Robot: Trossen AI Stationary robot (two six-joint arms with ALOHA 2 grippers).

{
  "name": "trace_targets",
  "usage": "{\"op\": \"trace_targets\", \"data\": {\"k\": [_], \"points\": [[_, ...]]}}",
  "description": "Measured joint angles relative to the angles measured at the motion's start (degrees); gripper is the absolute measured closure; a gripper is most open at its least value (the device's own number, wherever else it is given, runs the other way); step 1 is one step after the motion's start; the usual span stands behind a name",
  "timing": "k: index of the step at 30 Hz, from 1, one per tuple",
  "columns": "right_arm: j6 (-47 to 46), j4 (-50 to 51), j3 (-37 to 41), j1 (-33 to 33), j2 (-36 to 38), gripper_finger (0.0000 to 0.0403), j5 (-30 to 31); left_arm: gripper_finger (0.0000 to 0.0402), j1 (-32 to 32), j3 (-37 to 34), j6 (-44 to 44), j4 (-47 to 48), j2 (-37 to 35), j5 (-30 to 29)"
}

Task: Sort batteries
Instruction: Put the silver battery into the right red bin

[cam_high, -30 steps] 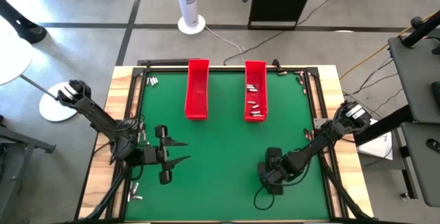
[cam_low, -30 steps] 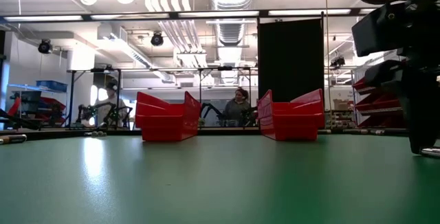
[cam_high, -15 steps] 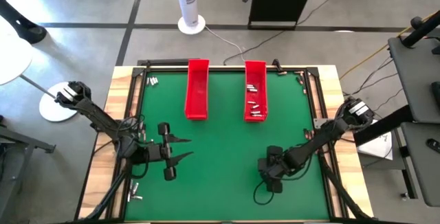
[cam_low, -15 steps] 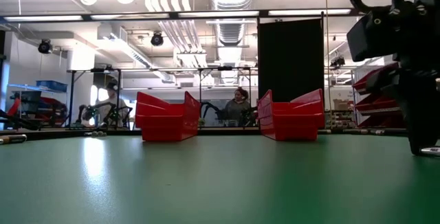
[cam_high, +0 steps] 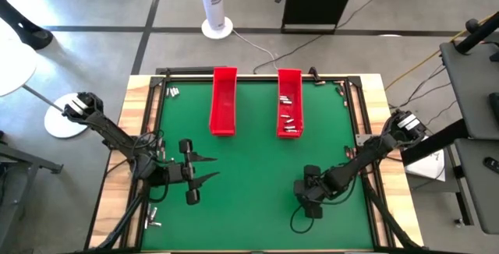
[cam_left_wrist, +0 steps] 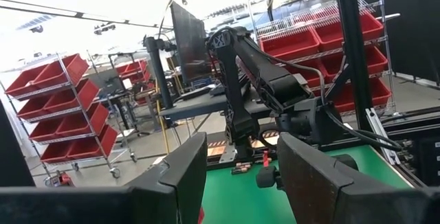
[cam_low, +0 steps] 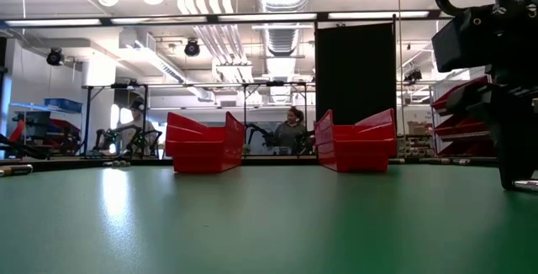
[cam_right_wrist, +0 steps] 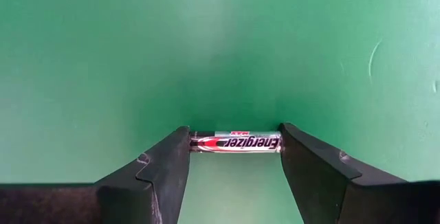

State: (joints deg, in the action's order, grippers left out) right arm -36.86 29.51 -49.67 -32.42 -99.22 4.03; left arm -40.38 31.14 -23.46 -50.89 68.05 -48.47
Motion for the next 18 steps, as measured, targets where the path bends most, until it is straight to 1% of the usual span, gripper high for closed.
{"op": "trace_targets", "data": {"k": [7,11,16,18], "points": [[-0.6,-0.5,0.4,0.0,0.0,0.0200,0.8,0.0244,0.7,0.0,0.8,1.3,0.0,0.0],[-0.6,-0.7,0.4,0.0,0.0,0.0198,1.4,0.0244,2.4,0.0,4.0,5.9,0.0,0.0],[-0.7,-1.1,0.5,0.0,0.0,0.0202,1.7,0.0244,6.1,0.0,10.0,10.5,0.0,0.1],[-0.7,-1.2,0.5,0.0,0.0,0.0206,1.9,0.0244,7.8,0.0,12.0,12.1,0.0,1.8]]}}
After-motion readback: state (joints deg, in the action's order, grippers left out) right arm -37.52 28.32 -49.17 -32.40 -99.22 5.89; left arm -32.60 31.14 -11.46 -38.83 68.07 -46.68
